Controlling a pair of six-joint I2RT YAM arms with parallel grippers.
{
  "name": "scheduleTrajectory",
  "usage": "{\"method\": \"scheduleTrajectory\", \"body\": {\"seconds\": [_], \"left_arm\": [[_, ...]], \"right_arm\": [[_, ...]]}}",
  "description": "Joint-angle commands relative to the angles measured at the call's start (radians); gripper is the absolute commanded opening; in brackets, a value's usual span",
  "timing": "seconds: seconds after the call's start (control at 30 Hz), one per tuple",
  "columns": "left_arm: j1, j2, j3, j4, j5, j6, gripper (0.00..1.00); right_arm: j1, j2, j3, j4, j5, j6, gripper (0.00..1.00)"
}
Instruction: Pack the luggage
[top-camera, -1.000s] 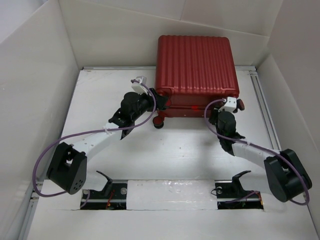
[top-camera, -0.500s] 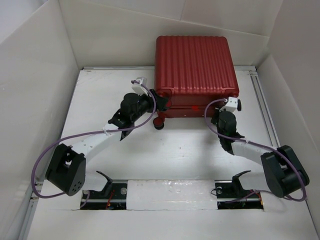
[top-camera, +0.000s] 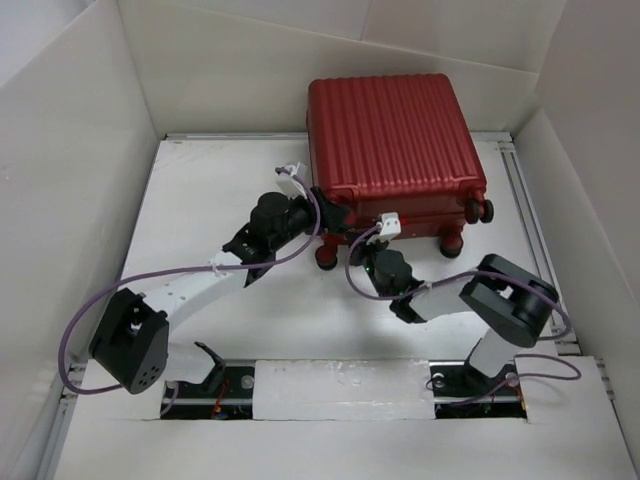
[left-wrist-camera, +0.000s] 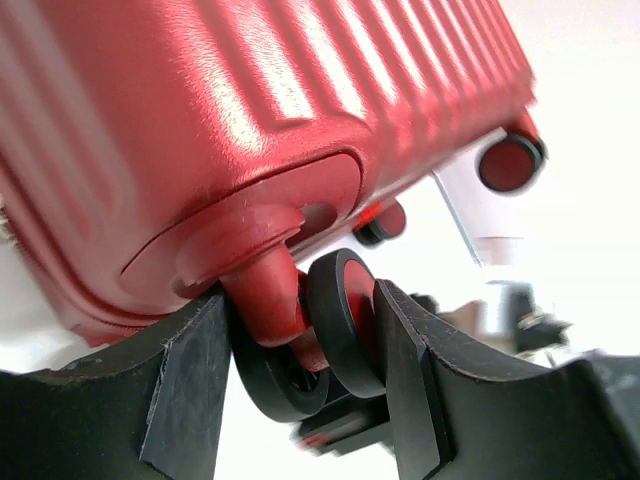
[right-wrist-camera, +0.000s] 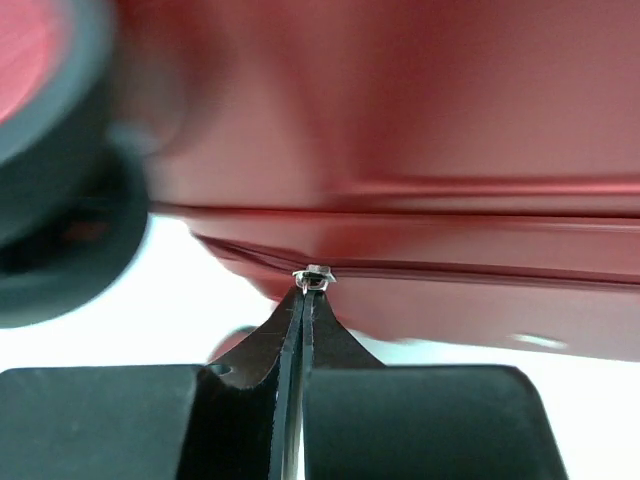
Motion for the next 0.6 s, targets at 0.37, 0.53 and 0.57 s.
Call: {"method": "scheduleTrajectory", "body": {"seconds": [0.37,0.53,0.57], "left_arm": [[-0.192,-0.241,-0.053,0.163,0.178,-0.154,0.0],[-0.278,-0.226,-0.032,0.163,0.109,-0.165,0.0],[-0.299,-0.214,-0.009,0.163,0.079,-0.156,0.0]], "right_arm": [[0.216,0.47,0.187,0.696,-0.267,0.404,0.0],[0.23,0.381,0.231,0.442,-0.239,0.379,0.0],[0.23,0.381,0.242,0.402,-0.239,0.379,0.0]]}}
